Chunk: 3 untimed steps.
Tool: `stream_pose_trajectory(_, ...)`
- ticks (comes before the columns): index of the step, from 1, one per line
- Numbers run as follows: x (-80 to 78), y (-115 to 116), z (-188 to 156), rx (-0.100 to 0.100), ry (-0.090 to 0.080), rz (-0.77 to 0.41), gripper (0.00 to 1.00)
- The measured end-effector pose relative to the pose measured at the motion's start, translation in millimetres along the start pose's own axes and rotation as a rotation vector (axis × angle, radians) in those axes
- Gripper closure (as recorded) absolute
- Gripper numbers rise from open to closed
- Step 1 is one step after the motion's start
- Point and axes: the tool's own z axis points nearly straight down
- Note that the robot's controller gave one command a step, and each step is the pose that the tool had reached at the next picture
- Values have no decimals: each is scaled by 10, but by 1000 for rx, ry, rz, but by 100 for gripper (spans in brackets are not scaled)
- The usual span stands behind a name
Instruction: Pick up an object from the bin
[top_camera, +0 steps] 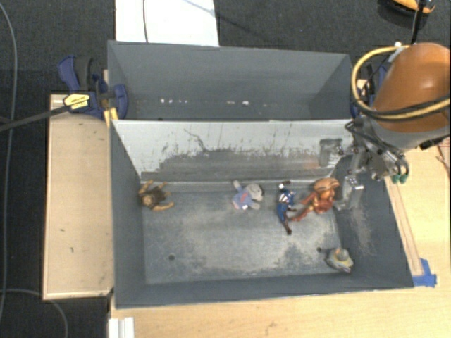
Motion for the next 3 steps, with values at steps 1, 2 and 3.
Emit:
stream_pose_trajectory(1,-23,-22,348,2,-8,61,0)
stream_pose_trajectory(2,-39,-5,664,0,-2,70,0)
stream_pose_trajectory(3,-38,62,992,2,-13,146,0)
